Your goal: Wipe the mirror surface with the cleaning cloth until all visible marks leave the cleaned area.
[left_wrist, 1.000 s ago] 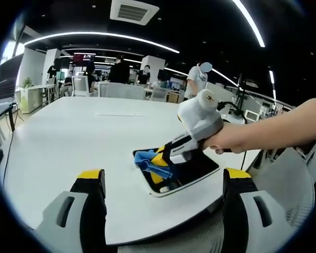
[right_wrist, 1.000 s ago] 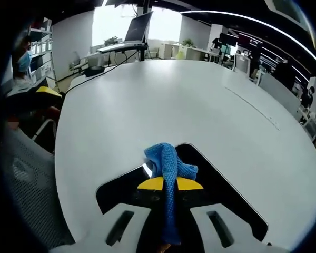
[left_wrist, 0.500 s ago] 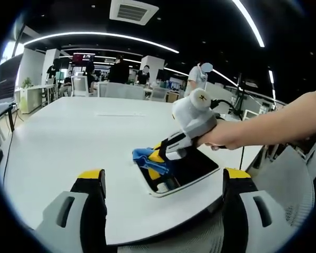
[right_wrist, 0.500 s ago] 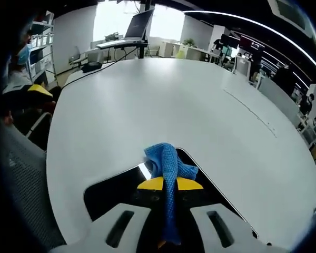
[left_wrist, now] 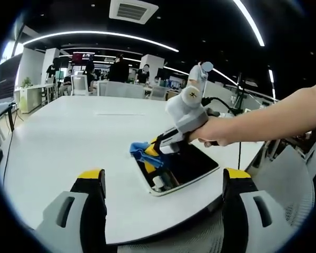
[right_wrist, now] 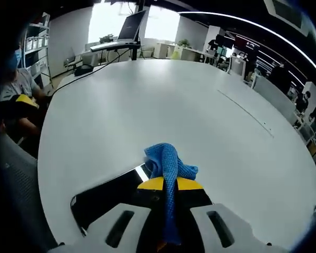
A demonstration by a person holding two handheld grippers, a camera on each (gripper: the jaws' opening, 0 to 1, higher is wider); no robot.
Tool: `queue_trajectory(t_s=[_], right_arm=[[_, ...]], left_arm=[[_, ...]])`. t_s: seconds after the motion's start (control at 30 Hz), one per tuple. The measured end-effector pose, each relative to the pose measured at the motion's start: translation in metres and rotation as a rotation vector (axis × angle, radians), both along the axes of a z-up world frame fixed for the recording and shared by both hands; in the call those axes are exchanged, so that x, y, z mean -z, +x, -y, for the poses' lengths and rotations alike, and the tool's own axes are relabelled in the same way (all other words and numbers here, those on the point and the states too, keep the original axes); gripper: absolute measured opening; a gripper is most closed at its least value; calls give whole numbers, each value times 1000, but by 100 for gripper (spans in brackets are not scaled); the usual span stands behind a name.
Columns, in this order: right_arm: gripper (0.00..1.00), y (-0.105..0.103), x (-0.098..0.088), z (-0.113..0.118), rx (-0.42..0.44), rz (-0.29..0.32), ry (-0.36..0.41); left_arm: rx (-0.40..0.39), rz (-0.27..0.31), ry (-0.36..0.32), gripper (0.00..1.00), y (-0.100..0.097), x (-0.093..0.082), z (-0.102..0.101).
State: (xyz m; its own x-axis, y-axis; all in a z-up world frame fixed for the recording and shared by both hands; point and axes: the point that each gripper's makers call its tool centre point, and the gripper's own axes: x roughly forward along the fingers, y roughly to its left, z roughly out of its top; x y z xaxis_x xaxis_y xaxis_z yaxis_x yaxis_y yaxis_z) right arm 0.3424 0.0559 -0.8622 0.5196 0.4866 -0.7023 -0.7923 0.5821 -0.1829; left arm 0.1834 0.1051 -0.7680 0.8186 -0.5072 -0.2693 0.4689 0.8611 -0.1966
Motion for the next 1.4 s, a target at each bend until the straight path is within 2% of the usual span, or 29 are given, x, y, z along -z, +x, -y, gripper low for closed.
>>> queue_trajectory(t_s=[0.33,0.47,0.6,0.83,1.07,1.4], right_arm=[[0,0,0,2,14,2,29],[0,1,0,4,35,-46,70],[0,-1,0,5,37,-23,66],[0,-1,0,9,49,-22,93],[0,-1,0,25,72,-49,95],[0,-4,0,46,95,-55,89]], left_arm=[[0,-9,5,91,0,2,0],[-2,-5,2,90,1,1,0],[0,-9,5,91,1,1,0],[7,-11,4,92,0,2,1],[-2,-11,5,91,1,2,-1],[-1,-12,6,90,1,2,-1]])
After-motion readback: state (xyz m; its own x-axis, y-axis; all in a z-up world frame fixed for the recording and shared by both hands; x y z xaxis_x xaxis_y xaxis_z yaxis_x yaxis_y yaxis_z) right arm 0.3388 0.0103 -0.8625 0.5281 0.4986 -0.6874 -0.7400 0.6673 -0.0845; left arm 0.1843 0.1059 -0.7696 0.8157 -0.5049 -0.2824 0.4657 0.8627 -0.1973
